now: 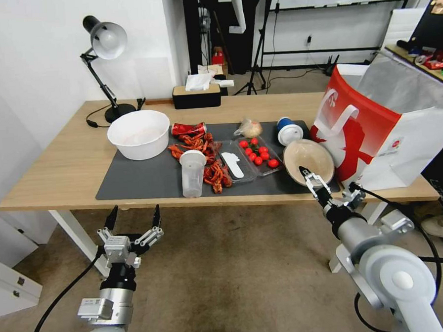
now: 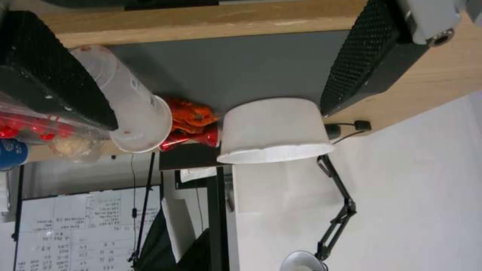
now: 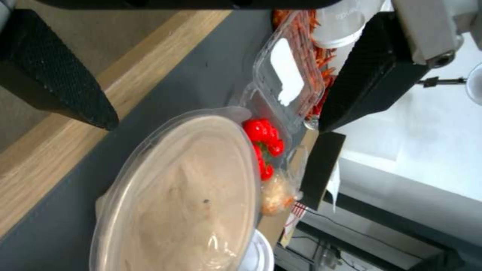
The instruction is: Pick up the trash from the table and place it into the takeout bag.
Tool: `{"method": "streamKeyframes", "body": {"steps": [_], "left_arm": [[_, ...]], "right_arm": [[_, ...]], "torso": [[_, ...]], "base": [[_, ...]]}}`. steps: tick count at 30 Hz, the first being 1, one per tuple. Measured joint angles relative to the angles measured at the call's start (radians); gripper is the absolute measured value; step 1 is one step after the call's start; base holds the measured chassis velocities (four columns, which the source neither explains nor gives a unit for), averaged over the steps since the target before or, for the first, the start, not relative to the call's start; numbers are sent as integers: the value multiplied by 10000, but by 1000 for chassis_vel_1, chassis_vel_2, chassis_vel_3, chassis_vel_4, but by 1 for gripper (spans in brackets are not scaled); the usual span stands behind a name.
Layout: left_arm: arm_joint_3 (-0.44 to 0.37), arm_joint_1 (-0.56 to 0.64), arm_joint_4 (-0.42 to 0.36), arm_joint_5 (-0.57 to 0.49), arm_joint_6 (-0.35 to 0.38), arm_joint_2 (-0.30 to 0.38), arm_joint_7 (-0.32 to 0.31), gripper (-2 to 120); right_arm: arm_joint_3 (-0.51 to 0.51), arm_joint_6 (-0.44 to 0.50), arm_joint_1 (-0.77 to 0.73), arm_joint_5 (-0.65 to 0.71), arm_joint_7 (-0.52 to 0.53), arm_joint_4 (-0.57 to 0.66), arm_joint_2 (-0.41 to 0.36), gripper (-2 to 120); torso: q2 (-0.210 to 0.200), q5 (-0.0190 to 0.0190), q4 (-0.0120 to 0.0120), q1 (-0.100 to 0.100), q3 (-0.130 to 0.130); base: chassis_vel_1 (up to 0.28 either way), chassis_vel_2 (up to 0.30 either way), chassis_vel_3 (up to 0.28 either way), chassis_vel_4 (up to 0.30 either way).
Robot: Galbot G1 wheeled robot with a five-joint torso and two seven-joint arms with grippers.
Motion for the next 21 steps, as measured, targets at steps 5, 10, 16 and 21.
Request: {"method": "streamKeyframes", "body": {"steps": [5, 10, 16, 21], "left_arm": [[-18, 34, -30, -5, -7, 3, -20, 100], [-21, 55, -58, -2, -14, -2, -99, 100], [-37, 75, -58, -1, -32, 2, -124, 100], [-44, 98, 16, -12, -182, -12, -142, 100]], "right_arm": [[51, -1, 197, 297, 325, -93, -11, 100], [110, 15, 438, 715, 667, -260, 23, 100], [131, 110, 668, 874, 823, -376, 65, 100], [140, 215, 879, 1113, 1040, -565, 90, 88]], "torso": [[0, -2, 0, 0, 0], [0, -1, 0, 1, 0], [0, -1, 0, 1, 0], [0, -1, 0, 0, 0]], "base": [[0, 0, 0, 0], [0, 0, 0, 0], [0, 0, 0, 0], [0, 0, 0, 0]]}}
